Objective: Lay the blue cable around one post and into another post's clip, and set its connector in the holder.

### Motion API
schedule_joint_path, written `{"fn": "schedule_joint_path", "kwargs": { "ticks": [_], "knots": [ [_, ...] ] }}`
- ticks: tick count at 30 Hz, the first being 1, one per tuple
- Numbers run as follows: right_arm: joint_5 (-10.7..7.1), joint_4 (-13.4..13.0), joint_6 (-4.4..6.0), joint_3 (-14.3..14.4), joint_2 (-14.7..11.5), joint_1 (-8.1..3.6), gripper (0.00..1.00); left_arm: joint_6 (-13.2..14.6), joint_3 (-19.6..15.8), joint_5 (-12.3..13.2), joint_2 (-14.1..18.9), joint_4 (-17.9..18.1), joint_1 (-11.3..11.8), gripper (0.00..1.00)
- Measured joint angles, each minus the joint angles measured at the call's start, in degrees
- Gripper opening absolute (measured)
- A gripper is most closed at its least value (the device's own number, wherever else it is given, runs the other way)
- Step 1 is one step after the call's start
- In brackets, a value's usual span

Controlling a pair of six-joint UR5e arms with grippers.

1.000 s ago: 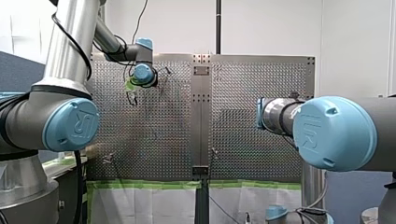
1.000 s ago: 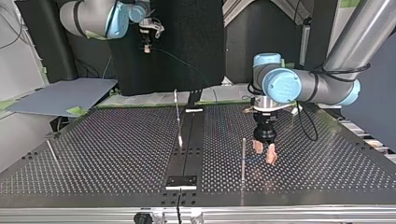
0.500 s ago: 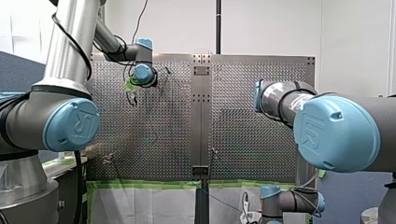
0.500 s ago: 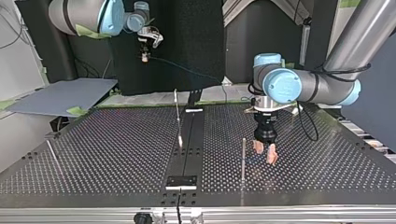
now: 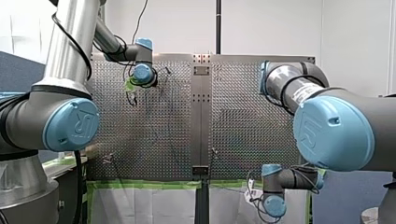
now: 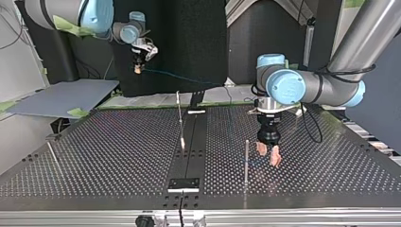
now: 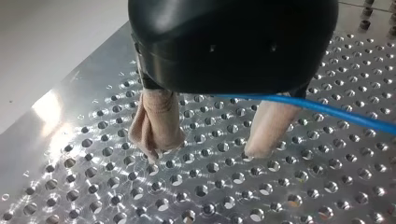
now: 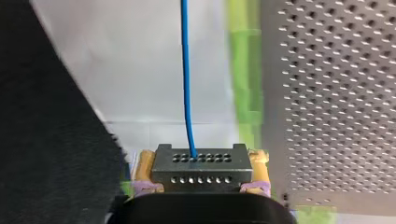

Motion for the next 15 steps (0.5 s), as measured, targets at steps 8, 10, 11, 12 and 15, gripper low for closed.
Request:
{"fn": "schedule_joint_path", "kwargs": {
  "ticks": [8,10,11,12,15],
  "knots": [
    [-2.83,-1.0,0.15,0.0,-4.8,-1.34,0.0,0.1,0.0,0.0,0.0,-0.1,0.0,1.0],
    [-3.96,-1.4,-0.03,0.0,-6.0,-1.5,0.0,0.1,0.0,0.0,0.0,-0.1,0.0,1.0],
    [-4.46,-1.5,-0.18,0.0,-6.5,-1.54,0.0,0.1,0.0,0.0,0.0,-0.1,0.0,1.0],
    [-4.94,-1.7,-0.32,0.0,-7.0,-1.55,0.0,0.1,0.0,0.0,0.0,-0.1,0.0,1.0],
    [-6.54,-1.8,-0.59,0.0,-8.6,-1.59,0.0,0.1,0.0,0.0,0.0,-0.1,0.0,1.0]
  ]
}}
